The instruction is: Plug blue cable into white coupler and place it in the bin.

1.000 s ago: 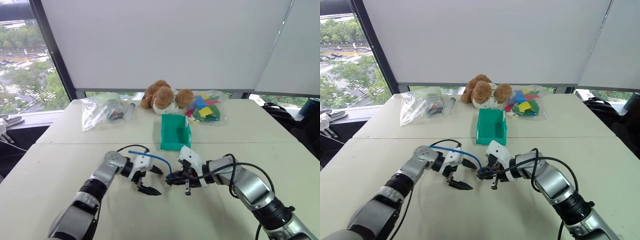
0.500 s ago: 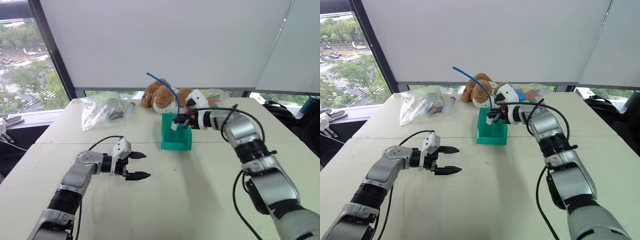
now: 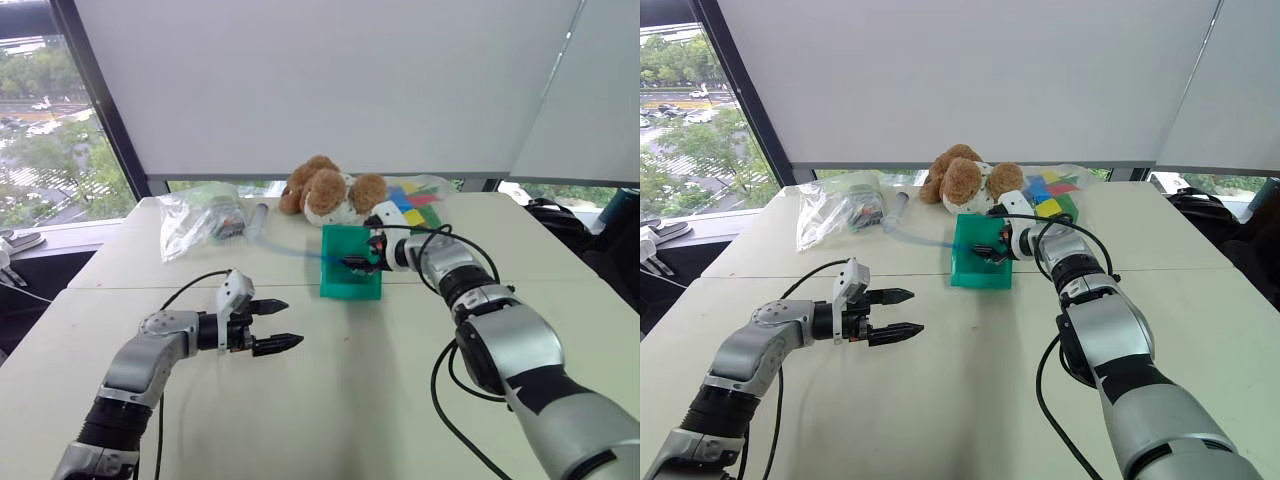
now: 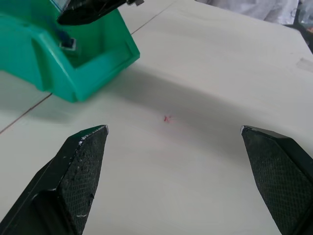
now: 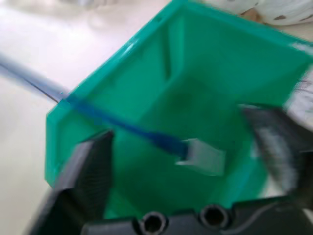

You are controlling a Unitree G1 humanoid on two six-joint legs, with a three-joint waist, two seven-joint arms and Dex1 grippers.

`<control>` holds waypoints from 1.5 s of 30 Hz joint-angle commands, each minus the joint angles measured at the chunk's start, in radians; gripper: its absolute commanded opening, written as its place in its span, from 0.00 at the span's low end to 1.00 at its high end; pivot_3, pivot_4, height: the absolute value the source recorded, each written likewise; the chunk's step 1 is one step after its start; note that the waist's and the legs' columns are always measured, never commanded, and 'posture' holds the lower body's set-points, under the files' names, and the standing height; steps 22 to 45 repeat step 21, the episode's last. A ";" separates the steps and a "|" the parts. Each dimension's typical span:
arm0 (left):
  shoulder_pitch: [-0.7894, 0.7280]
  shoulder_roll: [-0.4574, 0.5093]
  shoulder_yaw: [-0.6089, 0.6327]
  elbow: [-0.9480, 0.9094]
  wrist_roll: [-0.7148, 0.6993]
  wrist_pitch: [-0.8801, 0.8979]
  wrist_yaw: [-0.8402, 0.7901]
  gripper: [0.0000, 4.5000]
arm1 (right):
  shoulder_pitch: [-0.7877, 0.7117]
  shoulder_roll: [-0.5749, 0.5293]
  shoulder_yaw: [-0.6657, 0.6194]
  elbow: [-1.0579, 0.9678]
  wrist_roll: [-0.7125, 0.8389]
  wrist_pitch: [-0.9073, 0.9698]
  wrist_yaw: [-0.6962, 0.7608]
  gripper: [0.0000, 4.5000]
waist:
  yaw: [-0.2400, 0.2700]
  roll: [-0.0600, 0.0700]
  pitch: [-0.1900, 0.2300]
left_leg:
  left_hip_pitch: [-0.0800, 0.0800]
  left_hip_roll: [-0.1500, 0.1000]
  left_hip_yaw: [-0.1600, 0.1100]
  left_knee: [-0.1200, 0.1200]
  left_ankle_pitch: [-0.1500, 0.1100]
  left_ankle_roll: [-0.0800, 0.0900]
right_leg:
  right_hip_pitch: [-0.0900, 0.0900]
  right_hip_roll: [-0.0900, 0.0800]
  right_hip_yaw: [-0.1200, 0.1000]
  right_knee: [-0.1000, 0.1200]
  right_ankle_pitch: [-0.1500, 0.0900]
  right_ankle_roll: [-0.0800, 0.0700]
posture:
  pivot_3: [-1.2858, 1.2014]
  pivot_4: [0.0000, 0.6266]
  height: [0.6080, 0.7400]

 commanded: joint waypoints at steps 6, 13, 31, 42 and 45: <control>-0.032 0.006 0.068 -0.041 -0.086 0.042 0.054 1.00 | -0.022 -0.154 -0.061 -0.322 0.042 0.082 0.203 0.99 | 0.006 0.000 0.000 | 0.000 0.000 0.000 -0.005 0.001 -0.002 | -0.003 0.000 0.000 0.000 0.000 0.000 | 0.52 0.24 1.00; -0.016 0.071 0.118 -0.067 -0.097 0.057 0.083 1.00 | 0.598 -0.457 -0.219 -1.413 0.318 0.540 0.383 0.99 | 0.018 -0.001 0.000 | -0.002 -0.001 -0.001 -0.004 0.000 0.001 | -0.002 0.000 -0.001 -0.001 0.000 0.000 | 0.52 0.24 1.00; 0.027 0.124 0.151 -0.144 -0.138 0.106 0.104 1.00 | 0.920 -0.572 -0.402 -1.783 0.465 0.779 0.265 0.99 | 0.004 -0.001 0.003 | 0.003 0.002 0.004 0.000 0.000 0.002 | 0.002 -0.001 0.000 -0.001 0.001 -0.001 | 0.52 0.24 1.00; 0.027 0.124 0.151 -0.144 -0.138 0.106 0.104 1.00 | 0.920 -0.572 -0.402 -1.783 0.465 0.779 0.265 0.99 | 0.004 -0.001 0.003 | 0.003 0.002 0.004 0.000 0.000 0.002 | 0.002 -0.001 0.000 -0.001 0.001 -0.001 | 0.52 0.24 1.00; 0.027 0.124 0.151 -0.144 -0.138 0.106 0.104 1.00 | 0.920 -0.572 -0.402 -1.783 0.465 0.779 0.265 0.99 | 0.004 -0.001 0.003 | 0.003 0.002 0.004 0.000 0.000 0.002 | 0.002 -0.001 0.000 -0.001 0.001 -0.001 | 0.52 0.24 1.00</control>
